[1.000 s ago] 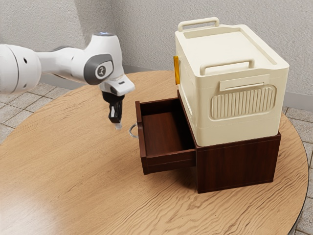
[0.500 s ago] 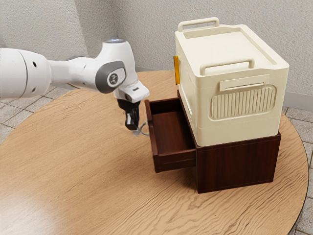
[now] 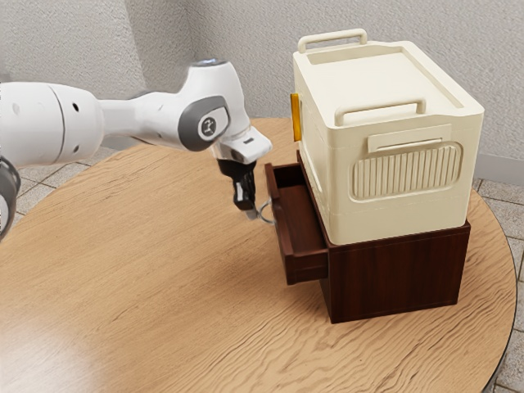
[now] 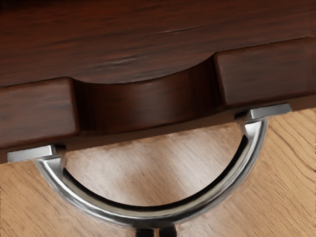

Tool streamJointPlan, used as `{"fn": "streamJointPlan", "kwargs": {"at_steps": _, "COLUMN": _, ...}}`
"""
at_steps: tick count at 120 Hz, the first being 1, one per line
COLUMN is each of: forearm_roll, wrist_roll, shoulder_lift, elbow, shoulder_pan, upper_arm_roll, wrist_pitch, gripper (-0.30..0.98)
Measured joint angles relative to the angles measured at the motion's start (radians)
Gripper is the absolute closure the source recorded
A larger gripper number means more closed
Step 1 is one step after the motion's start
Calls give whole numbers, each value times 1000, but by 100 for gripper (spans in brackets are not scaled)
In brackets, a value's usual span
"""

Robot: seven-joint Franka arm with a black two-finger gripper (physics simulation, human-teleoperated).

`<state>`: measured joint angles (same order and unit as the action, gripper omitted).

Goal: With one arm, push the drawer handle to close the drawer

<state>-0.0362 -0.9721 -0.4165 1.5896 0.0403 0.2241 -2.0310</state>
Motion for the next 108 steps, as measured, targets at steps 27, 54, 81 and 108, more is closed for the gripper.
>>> {"fn": "streamJointPlan", "kwargs": {"at_steps": 27, "forearm_roll": 2, "wrist_roll": 35, "shoulder_lift": -45, "elbow": -61, "shoulder_pan": -27, "upper_arm_roll": 24, "wrist_pitch": -1, "gripper": 78}}
{"fn": "streamJointPlan", "kwargs": {"at_steps": 54, "forearm_roll": 2, "wrist_roll": 77, "shoulder_lift": -84, "elbow": -101, "shoulder_pan": -43, "upper_arm_roll": 69, "wrist_pitch": -17, "gripper": 79}}
{"fn": "streamJointPlan", "kwargs": {"at_steps": 81, "forearm_roll": 0, "wrist_roll": 111, "shoulder_lift": -75, "elbow": -90, "shoulder_pan": -39, "upper_arm_roll": 87, "wrist_pitch": -42, "gripper": 79}}
{"fn": "streamJointPlan", "kwargs": {"at_steps": 108, "forearm_roll": 1, "wrist_roll": 121, "shoulder_lift": 535, "elbow": 213, "shoulder_pan": 77, "upper_arm_roll": 79, "wrist_pitch": 112, "gripper": 79}}
